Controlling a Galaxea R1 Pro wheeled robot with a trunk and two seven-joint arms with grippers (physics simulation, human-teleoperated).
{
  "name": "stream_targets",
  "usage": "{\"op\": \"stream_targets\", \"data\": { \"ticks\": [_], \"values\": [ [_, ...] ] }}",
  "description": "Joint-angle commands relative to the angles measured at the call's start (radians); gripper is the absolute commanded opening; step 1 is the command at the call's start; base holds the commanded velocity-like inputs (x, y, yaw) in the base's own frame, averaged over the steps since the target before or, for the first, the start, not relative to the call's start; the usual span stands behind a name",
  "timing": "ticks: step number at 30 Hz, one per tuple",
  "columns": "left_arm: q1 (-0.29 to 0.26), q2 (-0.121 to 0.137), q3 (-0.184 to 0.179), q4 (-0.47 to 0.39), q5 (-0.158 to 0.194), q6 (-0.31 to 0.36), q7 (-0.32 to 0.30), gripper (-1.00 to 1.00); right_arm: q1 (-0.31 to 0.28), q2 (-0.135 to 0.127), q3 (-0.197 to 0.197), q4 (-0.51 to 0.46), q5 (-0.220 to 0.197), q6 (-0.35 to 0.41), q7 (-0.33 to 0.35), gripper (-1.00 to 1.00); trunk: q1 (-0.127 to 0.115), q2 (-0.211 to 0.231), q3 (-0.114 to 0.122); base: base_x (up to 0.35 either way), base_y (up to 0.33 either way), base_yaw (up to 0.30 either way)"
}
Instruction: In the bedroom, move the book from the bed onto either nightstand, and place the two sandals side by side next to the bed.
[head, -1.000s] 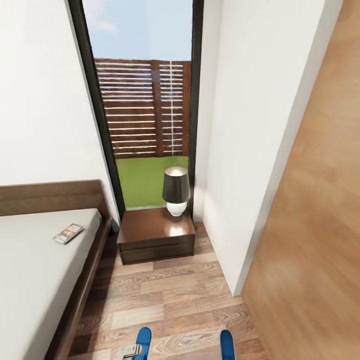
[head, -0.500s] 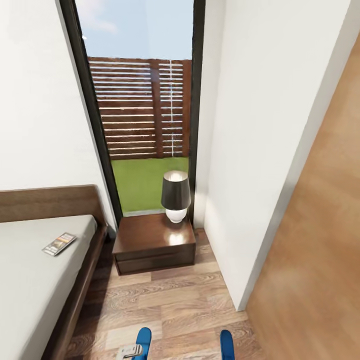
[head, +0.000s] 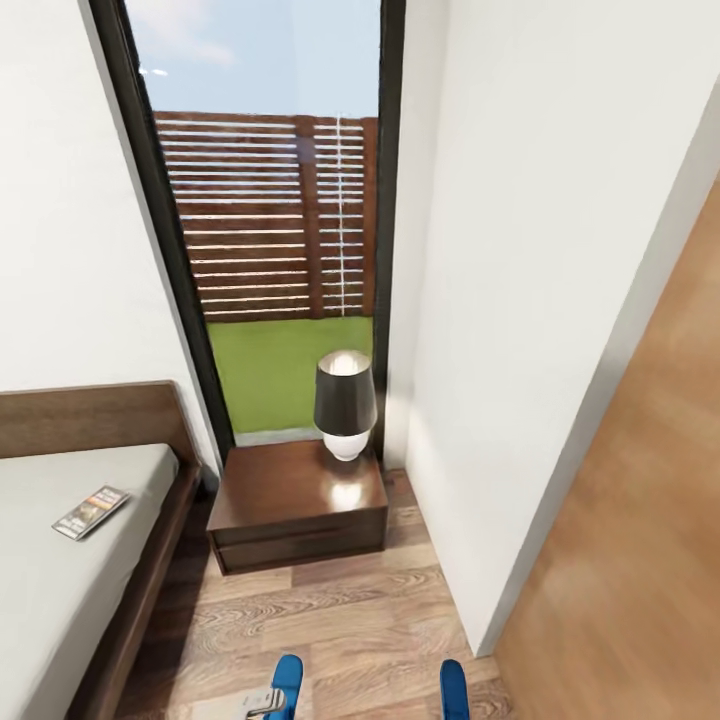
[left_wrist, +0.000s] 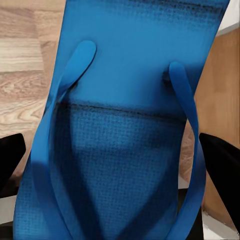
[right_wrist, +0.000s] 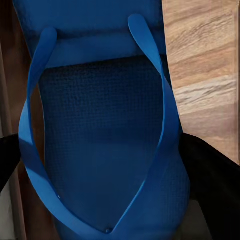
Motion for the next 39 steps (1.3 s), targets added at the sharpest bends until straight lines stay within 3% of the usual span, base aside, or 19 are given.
{"op": "stream_targets", "data": {
  "ticks": [1, 19, 39],
  "values": [
    [-0.001, 0.000, -0.007, 0.000, 0.010, 0.001, -0.002, -1.00, -0.001, 0.000, 0.007, 0.001, -0.008, -0.002, 0.003, -1.00, 0.001, -0.002, -0.002, 0.301, -0.114, 0.000],
    [-0.001, 0.000, -0.007, 0.000, 0.010, 0.001, -0.002, -1.00, -0.001, 0.000, 0.007, 0.001, -0.008, -0.002, 0.003, -1.00, 0.001, -0.002, -0.002, 0.279, -0.105, 0.008],
    [-0.001, 0.000, -0.007, 0.000, 0.010, 0.001, -0.002, -1.00, -0.001, 0.000, 0.007, 0.001, -0.008, -0.002, 0.003, -1.00, 0.001, -0.002, -0.002, 0.123, -0.061, 0.269]
  ]
}}
